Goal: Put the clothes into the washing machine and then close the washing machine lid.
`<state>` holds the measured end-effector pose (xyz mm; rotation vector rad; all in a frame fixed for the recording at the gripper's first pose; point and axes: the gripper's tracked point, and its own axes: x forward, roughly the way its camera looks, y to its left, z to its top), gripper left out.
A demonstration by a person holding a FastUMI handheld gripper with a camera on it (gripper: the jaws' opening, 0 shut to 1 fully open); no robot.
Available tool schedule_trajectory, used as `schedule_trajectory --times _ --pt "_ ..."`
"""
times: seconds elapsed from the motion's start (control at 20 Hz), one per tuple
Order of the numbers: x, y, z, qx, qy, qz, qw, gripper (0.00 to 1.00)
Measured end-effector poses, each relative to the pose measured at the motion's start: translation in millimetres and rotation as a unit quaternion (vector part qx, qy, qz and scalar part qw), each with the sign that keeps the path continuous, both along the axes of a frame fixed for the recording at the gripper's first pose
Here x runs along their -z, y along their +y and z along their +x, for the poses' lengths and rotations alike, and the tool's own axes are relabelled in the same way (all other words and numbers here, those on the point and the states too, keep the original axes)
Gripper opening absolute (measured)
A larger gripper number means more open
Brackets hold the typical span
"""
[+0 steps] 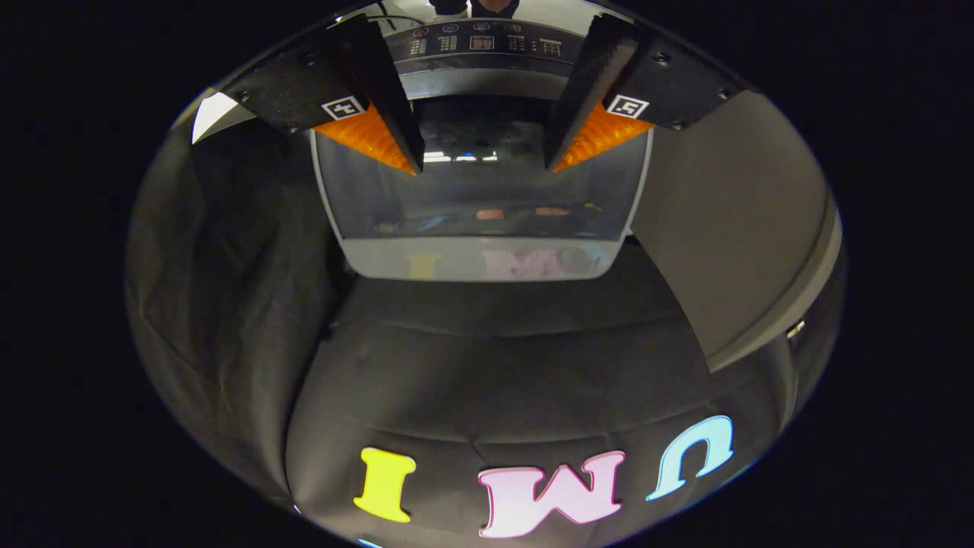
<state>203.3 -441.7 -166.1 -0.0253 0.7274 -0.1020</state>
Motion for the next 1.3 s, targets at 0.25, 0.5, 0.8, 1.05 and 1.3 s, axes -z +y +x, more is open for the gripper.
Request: schedule_trajectory --times 0.25,0.5,0.8,1.05,1.3 --pt "-78.7 5.3 10.6 -0.007 -0.084 0.000 0.996 0.99" --pt "-150.7 9.4 5.2 -0.019 -0.163 -0.004 0.986 0.99" --pt "-233.3 22.6 -8.6 -0.031 -0.240 0.002 0.970 0.99" --pt "-277.2 40.4 -27.1 -0.037 -0.294 0.011 0.955 0.99" --pt "-305.3 50.3 -55.4 -0.034 -0.332 0.005 0.943 0.99"
